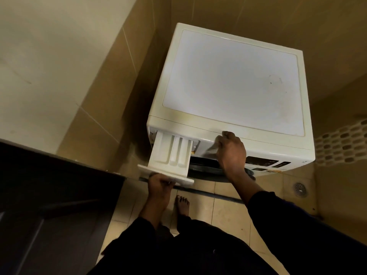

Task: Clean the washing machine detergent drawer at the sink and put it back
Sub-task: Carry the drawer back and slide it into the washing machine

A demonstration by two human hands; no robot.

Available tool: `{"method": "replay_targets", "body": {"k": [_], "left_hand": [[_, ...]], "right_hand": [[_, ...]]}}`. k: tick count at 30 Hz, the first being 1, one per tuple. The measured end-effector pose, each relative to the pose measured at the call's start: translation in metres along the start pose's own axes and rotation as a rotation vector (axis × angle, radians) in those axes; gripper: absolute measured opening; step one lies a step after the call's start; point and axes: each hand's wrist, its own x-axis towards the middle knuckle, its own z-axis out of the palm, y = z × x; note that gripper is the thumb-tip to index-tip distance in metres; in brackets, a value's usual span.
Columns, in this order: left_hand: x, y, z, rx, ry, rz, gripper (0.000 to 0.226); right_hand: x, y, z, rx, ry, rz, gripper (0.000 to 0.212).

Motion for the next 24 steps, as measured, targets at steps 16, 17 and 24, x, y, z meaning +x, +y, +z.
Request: {"method": "replay_targets", "body": {"k": [16, 17, 24], "left_hand": [[-0.022, -0.005, -0.020, 0.013, 0.044, -0.060, 0.018], [-0.023, -0.005, -0.020, 0.010, 0.037, -0.057, 0.019], [-0.026, -0.015, -0.020, 0.024, 0.037, 0.028, 0.020]], "right_hand": [[-0.005, -0.003, -0.003, -0.014, -0.040, 0.035, 0.019], [-0.005, -0.003, -0.002, -0.007, -0.041, 0.035, 0.019], [-0.006, -0.003, -0.001, 0.016, -0.028, 0.040, 0.019]]}}
